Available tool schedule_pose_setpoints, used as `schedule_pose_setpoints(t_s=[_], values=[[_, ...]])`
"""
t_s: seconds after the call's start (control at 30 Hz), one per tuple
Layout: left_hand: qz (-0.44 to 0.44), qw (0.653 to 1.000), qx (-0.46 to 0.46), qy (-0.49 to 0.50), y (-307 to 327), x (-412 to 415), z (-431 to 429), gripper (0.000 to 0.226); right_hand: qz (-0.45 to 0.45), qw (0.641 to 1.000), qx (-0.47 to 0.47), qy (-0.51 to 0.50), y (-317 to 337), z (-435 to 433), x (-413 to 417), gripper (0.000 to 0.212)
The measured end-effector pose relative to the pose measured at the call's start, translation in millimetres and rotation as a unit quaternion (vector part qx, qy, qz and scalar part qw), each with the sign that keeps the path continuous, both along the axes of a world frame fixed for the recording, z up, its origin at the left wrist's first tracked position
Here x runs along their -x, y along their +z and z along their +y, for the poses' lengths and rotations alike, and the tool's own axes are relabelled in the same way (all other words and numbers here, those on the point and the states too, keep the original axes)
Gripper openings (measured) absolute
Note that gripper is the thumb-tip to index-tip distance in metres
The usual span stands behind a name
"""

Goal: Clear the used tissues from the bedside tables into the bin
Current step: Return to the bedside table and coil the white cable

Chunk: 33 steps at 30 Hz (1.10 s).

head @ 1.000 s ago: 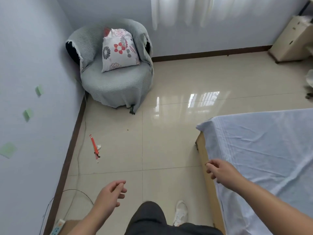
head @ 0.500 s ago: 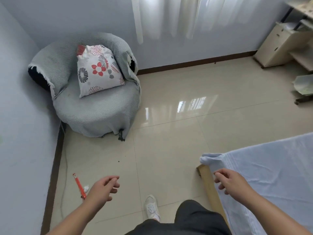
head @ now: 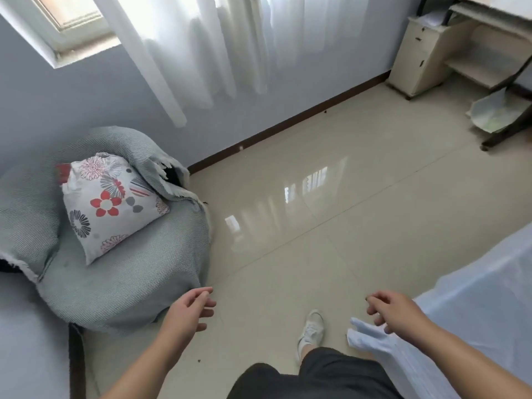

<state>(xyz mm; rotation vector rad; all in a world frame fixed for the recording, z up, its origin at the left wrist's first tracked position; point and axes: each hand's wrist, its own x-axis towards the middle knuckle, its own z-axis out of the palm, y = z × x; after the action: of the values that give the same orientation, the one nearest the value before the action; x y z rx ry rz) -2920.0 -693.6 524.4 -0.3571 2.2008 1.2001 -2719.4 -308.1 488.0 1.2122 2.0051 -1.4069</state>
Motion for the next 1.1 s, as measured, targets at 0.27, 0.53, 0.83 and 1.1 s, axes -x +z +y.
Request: schedule_pose_setpoints(t_s=[0.27, 0.53, 0.83, 1.1], values=[[-0.061, 0.997, 0.022, -0.036, -18.1, 90.9, 101.9, 0.018, 0.116, 0.985, 0.053, -0.12, 62.3, 120.9, 151.0, 0.019], [-0.059, 0.987, 0.007, -0.149, -26.0, 241.1, 284.6, 0.019, 0.09, 0.972, -0.011, -0.218, 44.9, 244.3, 197.8, 0.017], [-0.066, 0.933, -0.01, -0.354, 4.7, 345.7, 560.3, 0.02, -0.028, 0.922, -0.012, -0.386, 19.0, 307.5, 119.9, 0.018], [-0.022, 0.887, -0.028, -0.46, -1.7, 334.2, 819.0, 0.02, -0.026, 0.894, 0.003, -0.448, -2.9, 453.7, 83.2, 0.021]])
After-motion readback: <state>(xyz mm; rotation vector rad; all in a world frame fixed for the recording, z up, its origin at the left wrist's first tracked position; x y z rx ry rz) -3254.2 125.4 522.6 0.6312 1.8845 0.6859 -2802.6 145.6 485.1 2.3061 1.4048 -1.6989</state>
